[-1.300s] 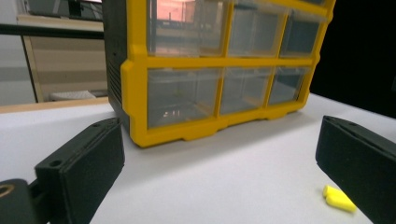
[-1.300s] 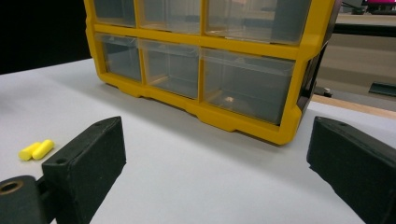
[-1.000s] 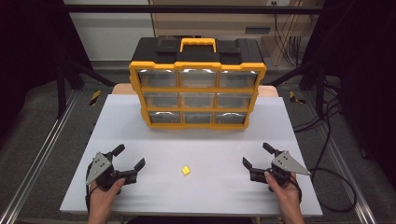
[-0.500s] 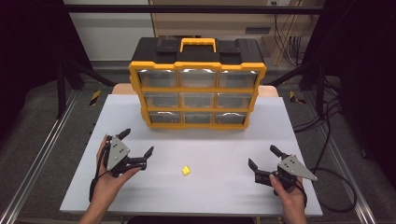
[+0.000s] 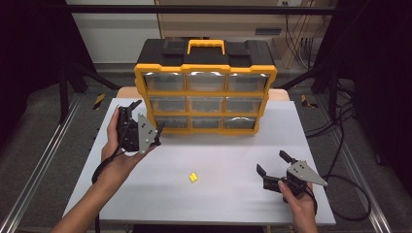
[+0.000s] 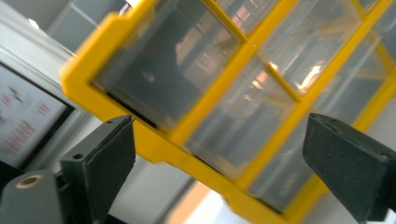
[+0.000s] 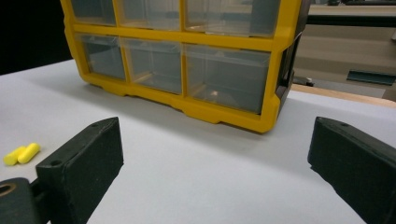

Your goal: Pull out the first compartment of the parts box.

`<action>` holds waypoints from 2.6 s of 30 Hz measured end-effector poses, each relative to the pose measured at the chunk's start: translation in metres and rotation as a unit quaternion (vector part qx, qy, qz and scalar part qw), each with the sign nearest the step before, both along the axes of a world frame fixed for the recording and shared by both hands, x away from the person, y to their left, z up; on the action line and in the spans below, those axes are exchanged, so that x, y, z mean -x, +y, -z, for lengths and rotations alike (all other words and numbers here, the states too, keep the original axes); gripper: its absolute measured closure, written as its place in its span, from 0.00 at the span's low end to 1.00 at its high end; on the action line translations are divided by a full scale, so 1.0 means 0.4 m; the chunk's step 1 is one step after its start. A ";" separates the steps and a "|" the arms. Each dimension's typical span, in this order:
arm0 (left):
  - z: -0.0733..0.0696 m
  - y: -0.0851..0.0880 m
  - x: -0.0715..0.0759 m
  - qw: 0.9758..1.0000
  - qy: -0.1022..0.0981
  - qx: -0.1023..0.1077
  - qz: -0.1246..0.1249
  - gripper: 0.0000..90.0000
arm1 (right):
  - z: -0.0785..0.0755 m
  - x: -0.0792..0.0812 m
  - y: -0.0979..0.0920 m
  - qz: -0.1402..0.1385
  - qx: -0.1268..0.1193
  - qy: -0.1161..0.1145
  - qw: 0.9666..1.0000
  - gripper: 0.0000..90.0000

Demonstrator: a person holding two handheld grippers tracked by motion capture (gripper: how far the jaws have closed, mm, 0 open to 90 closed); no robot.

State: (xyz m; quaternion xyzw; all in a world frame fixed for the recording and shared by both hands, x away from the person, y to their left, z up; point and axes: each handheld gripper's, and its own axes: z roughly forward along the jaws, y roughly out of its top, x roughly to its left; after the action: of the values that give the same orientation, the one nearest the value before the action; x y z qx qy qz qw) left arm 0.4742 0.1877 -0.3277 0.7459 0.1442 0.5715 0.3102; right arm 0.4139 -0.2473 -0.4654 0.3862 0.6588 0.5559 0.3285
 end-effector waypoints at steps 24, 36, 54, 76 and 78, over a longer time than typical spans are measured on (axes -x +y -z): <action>-0.078 -0.063 -0.072 0.981 -0.116 -0.147 -0.056 0.34 | 0.005 0.003 0.018 -0.007 0.024 0.019 1.000 0.04; -0.081 -0.053 -0.096 0.965 -0.167 -0.188 -0.071 0.50 | 0.002 0.004 0.016 -0.010 0.026 0.015 0.999 0.04; -0.058 -0.045 -0.109 0.954 -0.190 -0.221 -0.077 0.67 | 0.004 0.002 0.022 -0.014 0.029 0.020 0.999 0.04; -0.033 -0.037 -0.145 0.945 -0.185 -0.255 -0.086 0.77 | 0.003 0.005 0.024 -0.015 0.027 0.017 0.999 0.04; -0.033 -0.037 -0.154 0.944 -0.185 -0.257 -0.091 0.77 | 0.003 0.005 0.025 -0.015 0.026 0.018 0.999 0.04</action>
State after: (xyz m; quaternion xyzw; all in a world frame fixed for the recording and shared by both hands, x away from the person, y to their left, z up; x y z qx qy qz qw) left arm 0.5358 0.1731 -0.3145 0.6654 0.0001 0.7426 0.0761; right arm 0.4119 -0.2375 -0.4668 0.3773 0.6849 0.5361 0.3181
